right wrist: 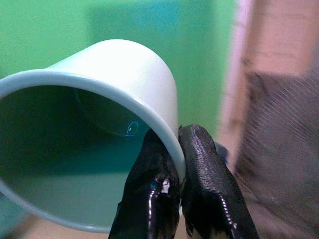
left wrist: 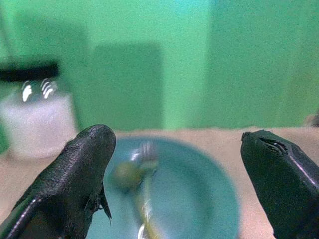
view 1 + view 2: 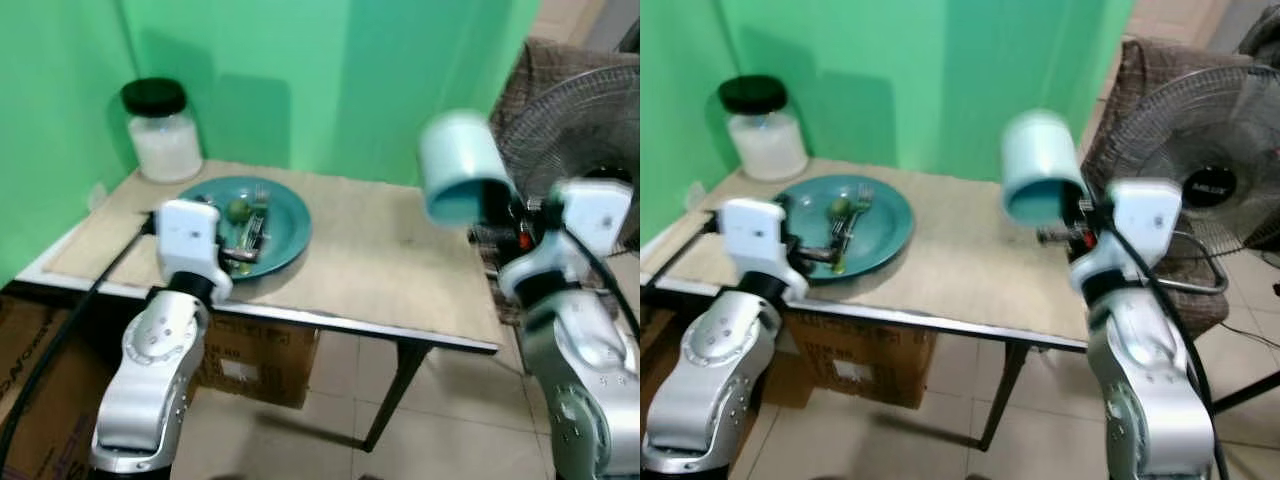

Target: Setting the table

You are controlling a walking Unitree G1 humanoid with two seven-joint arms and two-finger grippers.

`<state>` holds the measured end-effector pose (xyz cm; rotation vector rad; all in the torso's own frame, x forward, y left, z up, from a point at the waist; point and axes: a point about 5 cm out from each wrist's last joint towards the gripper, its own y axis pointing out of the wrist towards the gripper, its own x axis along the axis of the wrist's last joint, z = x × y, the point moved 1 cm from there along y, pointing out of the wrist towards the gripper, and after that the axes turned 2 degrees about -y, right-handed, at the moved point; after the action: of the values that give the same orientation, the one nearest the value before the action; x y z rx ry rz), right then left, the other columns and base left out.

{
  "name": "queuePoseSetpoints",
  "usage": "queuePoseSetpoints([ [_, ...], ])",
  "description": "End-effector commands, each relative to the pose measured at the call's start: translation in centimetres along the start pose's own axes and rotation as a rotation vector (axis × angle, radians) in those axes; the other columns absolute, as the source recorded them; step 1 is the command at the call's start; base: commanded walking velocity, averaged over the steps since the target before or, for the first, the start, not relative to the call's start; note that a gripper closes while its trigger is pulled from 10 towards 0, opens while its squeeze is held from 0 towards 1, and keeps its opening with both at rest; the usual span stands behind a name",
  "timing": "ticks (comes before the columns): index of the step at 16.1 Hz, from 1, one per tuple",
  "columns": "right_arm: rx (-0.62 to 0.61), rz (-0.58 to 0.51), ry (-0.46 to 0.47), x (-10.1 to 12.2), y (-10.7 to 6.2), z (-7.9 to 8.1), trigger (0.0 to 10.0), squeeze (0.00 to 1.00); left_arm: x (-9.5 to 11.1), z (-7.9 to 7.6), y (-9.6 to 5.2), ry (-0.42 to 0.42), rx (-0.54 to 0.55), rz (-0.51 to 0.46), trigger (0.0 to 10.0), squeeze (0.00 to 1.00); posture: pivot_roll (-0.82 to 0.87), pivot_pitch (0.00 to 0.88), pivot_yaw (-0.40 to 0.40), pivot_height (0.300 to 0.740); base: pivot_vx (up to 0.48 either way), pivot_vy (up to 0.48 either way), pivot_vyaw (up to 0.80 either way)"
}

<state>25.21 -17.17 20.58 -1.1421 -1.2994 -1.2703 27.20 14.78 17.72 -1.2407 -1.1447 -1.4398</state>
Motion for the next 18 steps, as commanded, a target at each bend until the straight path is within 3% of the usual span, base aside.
queuePoseSetpoints([
  [1, 0.003, -0.03, -0.006, 0.7, 0.1, 0.2, 10.0, 0.0, 0.8, 0.5, 0.1, 0.038, 0.001, -0.042, 10.0, 0.0, 0.05, 0.0, -0.077, 0.74, 0.0, 0.0, -0.8],
  [6, -0.019, -0.034, -0.056, 0.9, 0.0, -0.1, 10.0, 0.0, 0.2, -0.1, 0.6, 0.001, -0.054, 0.016, 10.0, 0.0, 0.03, 0.0, -0.062, 0.74, 0.0, 0.0, -0.16],
  [7, -0.014, -0.042, -0.055, 1.1, 0.1, 0.1, 10.0, 0.0, 0.4, -0.1, 1.0, -0.017, -0.041, 0.011, 10.0, 0.0, 0.03, 0.0, -0.055, 0.74, 0.0, 0.0, -0.8],
  [10, -0.072, -0.05, -0.123, 0.8, 0.2, -0.4, 10.0, 0.0, 0.2, 0.6, 1.8, 0.03, 0.071, -0.015, 10.0, 0.0, 0.02, 0.0, -0.046, 0.74, 0.0, 0.0, -0.8],
  [12, -0.056, -0.02, -0.096, 0.5, -0.2, -0.3, 10.0, 0.0, 0.8, 0.2, 1.9, -0.055, 0.088, -0.083, 10.0, 0.02, 0.01, 0.0, -0.035, 0.74, 0.0, 0.0, -0.8],
  [13, -0.054, -0.014, -0.099, 0.3, -0.4, -0.3, 10.0, 0.0, 0.8, 0.0, 1.9, -0.074, 0.127, -0.101, 10.0, 0.17, 0.0, 0.0, -0.029, 0.74, 0.0, 0.0, -0.8],
  [14, -0.065, -0.005, -0.098, 0.1, -0.6, -0.5, 10.0, 0.0, 0.7, -0.2, 1.9, -0.085, 0.171, -0.118, 10.0, 0.4, 0.0, 0.0, -0.037, 0.74, 0.0, 0.0, -0.8],
  [16, -0.072, 0.005, -0.083, 0.0, -0.8, -0.5, 10.0, 0.0, 0.7, -0.9, 1.7, -0.113, 0.116, -0.1, 10.0, 0.38, 0.0, 0.0, -0.039, 0.74, 0.0, 0.0, -0.8],
  [17, -0.049, 0.019, -0.089, -0.2, -1.0, -0.2, 10.0, 0.0, 0.5, -1.2, 1.4, -0.092, 0.077, -0.095, 10.0, 0.32, -0.01, 0.0, -0.041, 0.74, 0.0, 0.0, -0.8],
  [18, -0.049, 0.027, -0.079, -0.3, -1.2, -0.3, 10.0, 0.0, 0.4, -1.1, 1.2, -0.073, 0.101, -0.107, 10.0, 0.32, -0.01, 0.0, -0.035, 0.74, 0.0, 0.0, -0.8],
])
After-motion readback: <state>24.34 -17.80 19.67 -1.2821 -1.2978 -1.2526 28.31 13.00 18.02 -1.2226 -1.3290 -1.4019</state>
